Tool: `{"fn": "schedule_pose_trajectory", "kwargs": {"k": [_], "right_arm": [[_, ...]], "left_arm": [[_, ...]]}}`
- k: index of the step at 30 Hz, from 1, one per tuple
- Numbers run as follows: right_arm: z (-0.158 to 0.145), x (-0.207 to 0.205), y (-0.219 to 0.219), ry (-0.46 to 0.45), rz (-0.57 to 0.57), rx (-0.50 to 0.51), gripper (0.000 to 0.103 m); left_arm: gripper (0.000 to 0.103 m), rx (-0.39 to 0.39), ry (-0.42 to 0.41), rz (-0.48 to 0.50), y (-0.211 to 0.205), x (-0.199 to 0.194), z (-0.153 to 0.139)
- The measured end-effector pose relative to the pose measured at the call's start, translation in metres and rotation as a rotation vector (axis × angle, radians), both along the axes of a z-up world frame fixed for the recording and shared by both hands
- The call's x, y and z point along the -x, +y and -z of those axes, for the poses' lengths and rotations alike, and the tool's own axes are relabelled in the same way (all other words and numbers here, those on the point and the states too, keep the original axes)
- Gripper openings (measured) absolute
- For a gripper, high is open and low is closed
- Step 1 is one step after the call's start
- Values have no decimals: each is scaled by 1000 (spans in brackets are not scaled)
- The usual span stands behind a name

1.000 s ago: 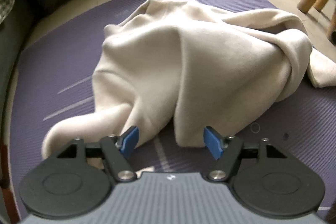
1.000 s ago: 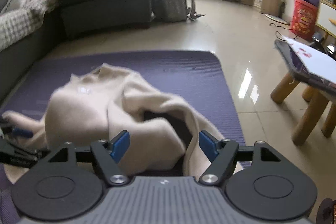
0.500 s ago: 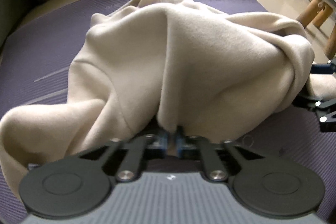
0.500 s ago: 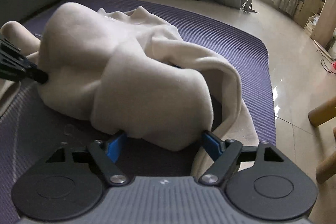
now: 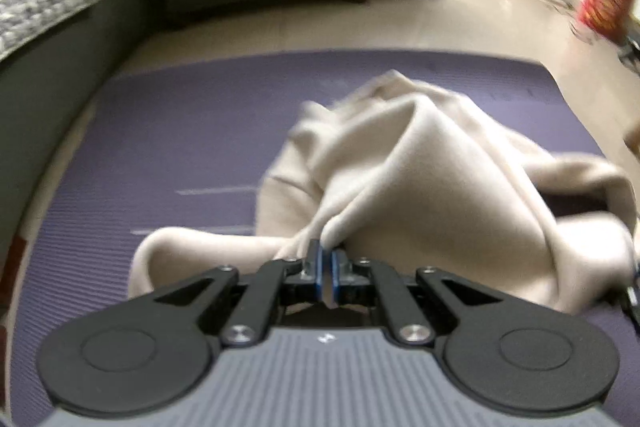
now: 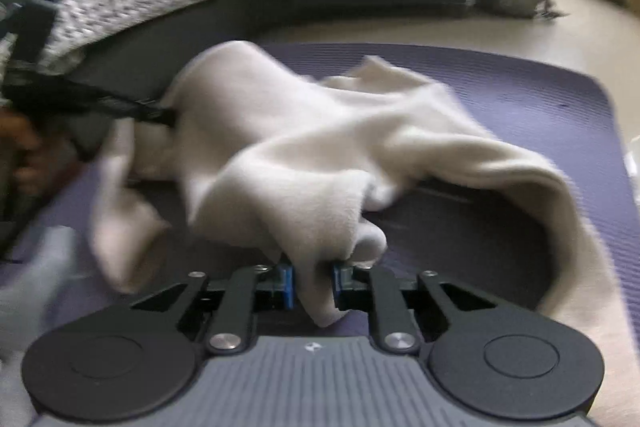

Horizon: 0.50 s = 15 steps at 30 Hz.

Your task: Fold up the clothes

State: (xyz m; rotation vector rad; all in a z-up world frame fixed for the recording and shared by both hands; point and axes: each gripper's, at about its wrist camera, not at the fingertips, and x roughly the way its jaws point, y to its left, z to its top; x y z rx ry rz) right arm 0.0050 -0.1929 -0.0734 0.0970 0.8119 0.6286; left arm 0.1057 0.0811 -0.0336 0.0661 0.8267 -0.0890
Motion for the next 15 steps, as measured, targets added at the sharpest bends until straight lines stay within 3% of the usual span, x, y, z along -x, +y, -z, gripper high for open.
{"fn": "schedule_pose_trajectory", "kwargs": {"k": [5,8,11,13,15], "right_arm": [[-42,13,-12,45,-11,-265,11],[-54,14,-27,35,53,-322,7],[-53,15,-47,19,179,-246,7],[-50,15,-58,10,252,-181,7],[-37,9,-61,24,313,-54,11]], "left_arm": [[5,-11,-68,17,3,-3,-23],[8,7,-74,37,1,-2,-32],[17,3,-57,86,-7,6,-33],[29,-2,-40,105,-10,8,-29],[38,-8,5,131,-15,11,-20]]}}
